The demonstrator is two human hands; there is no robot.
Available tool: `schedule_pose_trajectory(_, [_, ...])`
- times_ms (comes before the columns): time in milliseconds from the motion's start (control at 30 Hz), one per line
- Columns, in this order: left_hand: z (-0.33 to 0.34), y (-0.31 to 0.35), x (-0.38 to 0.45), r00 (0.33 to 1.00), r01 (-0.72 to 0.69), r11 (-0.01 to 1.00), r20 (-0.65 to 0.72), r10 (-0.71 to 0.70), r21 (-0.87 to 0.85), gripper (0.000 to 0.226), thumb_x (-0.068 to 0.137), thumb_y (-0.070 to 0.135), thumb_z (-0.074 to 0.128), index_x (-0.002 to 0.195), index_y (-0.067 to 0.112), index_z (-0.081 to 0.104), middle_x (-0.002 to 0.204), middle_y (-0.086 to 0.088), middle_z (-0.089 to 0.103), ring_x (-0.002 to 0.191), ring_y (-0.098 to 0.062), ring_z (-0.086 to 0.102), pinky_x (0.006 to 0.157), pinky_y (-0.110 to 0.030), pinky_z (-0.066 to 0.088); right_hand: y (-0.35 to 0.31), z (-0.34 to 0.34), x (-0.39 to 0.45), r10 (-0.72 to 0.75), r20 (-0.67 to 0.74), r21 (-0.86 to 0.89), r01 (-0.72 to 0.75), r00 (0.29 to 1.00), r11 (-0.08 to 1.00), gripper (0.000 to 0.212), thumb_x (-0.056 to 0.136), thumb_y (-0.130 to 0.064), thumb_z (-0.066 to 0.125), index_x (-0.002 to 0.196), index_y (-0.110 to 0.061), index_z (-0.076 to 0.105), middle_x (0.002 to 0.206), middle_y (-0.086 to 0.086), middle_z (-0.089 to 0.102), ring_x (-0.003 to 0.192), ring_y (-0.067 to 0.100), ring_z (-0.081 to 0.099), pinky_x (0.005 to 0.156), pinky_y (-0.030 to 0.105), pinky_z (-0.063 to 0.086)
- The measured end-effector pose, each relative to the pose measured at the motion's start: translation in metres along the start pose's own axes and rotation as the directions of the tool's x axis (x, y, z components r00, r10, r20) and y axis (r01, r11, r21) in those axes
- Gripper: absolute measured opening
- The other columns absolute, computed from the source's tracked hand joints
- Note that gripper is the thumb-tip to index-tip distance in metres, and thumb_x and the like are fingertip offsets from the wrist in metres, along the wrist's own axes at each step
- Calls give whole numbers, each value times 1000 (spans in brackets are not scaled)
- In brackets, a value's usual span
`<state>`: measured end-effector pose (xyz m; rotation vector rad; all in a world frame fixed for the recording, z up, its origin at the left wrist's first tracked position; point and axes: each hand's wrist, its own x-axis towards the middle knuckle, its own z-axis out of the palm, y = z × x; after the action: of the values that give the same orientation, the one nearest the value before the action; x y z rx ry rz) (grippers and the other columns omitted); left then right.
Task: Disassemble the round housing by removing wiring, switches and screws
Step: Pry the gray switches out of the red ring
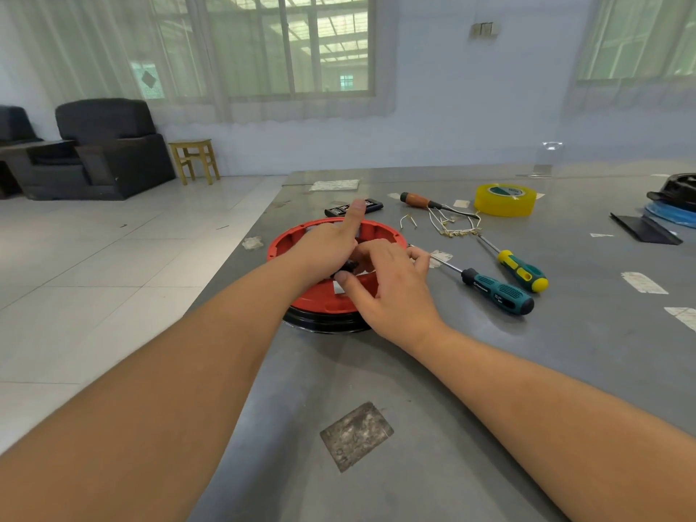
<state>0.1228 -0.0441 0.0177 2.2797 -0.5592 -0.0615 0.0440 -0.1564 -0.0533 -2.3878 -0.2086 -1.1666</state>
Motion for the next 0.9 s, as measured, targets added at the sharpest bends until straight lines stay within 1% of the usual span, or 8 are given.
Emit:
schedule_pose_trajectory(133, [3,2,1,1000,-8,1000,4,8,5,91,100,77,10,80,11,69,74,-1,70,71,-10,62,65,-27,35,-2,-1,2,29,31,79,-31,999,996,17,95,-50,57,103,-40,47,98,-20,56,94,3,51,91,35,27])
schedule_pose_trajectory(200, [-1,0,0,999,20,996,37,-17,-87,77,104,72,17,73,18,63,64,4,65,62,-9,61,67,-29,41,0,-3,2,47,37,123,-51,998,991,16,97,-45,55,106,-32,54,101,-18,59,97,0,49,95,36,29])
schedule_pose_trajectory(300, [-14,-4,-6,987,97,962,151,-60,-255,47,107,53,39,82,22,65,69,4,70,64,-15,66,67,-33,42,3,-6,3,97,6,207,-96,995,974,17,98,-36,54,112,-26,58,108,-17,60,106,-14,42,97,30,27])
schedule_pose_trajectory(433, [-25,-9,-11,973,47,927,227,42,-372,18,100,31,59,99,18,72,80,3,77,71,-11,72,64,-26,46,8,-10,7,195,-23,301,-179,980,937,14,101,-25,57,115,-25,58,108,-12,63,96,2,54,97,40,41])
schedule_pose_trajectory(500, [-27,-10,-12,975,50,909,216,45,-415,10,101,23,64,106,20,73,86,2,80,80,-12,77,62,-22,47,11,-11,7,207,-39,335,-183,977,924,22,100,-23,59,122,-24,58,110,-9,60,93,3,55,89,28,46])
schedule_pose_trajectory(600, [-27,-9,-14,976,62,903,217,35,-426,6,99,24,70,102,19,72,92,-2,82,93,-16,79,68,-26,48,14,-15,8,179,-58,348,-148,982,926,31,96,-22,64,126,-25,56,110,-10,53,95,8,57,76,10,41])
schedule_pose_trajectory(767, [-27,-5,-19,977,37,909,208,55,-415,20,93,34,77,97,18,67,96,-5,82,94,-14,79,66,-22,49,22,-27,10,135,-8,286,-127,991,950,36,90,-42,70,122,-27,62,108,-15,58,94,8,62,79,15,48])
schedule_pose_trajectory(900, [-19,-1,-24,984,-27,939,154,84,-344,17,93,29,79,94,16,68,89,-4,82,81,-10,78,59,-16,54,25,-31,9,136,11,262,-134,991,956,33,88,-35,76,116,-21,68,101,-10,65,93,6,63,84,19,50])
